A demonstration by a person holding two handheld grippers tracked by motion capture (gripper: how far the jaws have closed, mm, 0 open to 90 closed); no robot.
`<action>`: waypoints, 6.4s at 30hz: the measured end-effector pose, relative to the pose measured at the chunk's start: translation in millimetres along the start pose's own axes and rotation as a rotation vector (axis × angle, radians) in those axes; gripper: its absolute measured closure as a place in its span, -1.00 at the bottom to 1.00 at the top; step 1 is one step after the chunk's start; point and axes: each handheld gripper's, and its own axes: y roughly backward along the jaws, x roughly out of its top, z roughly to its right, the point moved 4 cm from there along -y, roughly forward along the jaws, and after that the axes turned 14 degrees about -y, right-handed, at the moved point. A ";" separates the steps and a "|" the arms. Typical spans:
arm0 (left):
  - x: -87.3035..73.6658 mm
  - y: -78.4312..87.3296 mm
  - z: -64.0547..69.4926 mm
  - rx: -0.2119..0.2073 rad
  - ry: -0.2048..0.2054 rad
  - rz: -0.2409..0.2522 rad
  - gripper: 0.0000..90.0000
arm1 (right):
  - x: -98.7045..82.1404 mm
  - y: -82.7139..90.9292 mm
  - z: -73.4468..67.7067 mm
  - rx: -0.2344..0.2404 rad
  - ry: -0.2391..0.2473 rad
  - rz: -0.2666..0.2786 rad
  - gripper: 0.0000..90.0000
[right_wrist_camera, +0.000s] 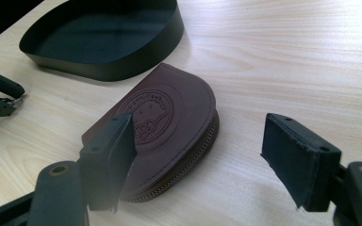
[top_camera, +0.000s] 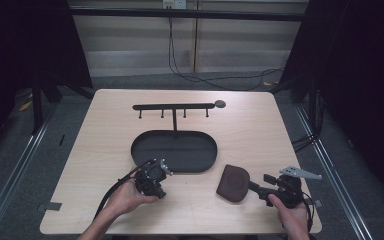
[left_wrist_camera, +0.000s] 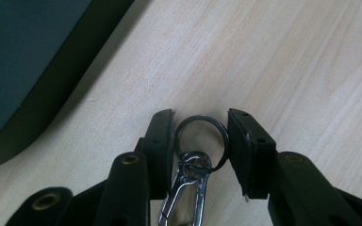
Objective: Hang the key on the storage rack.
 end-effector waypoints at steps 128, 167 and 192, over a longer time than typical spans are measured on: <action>10.5 161.8 -68.6 -0.024 0.074 -0.135 0.99 | 0.1 -2.6 0.2 -0.003 -0.004 -0.018 -0.45; 46.5 184.1 -119.8 0.001 0.116 -0.128 0.99 | -0.3 -3.9 0.7 0.007 -0.007 -0.035 -0.45; 56.4 188.1 -155.2 0.021 0.176 -0.081 0.99 | 0.0 -3.8 1.5 0.017 0.000 -0.040 -0.45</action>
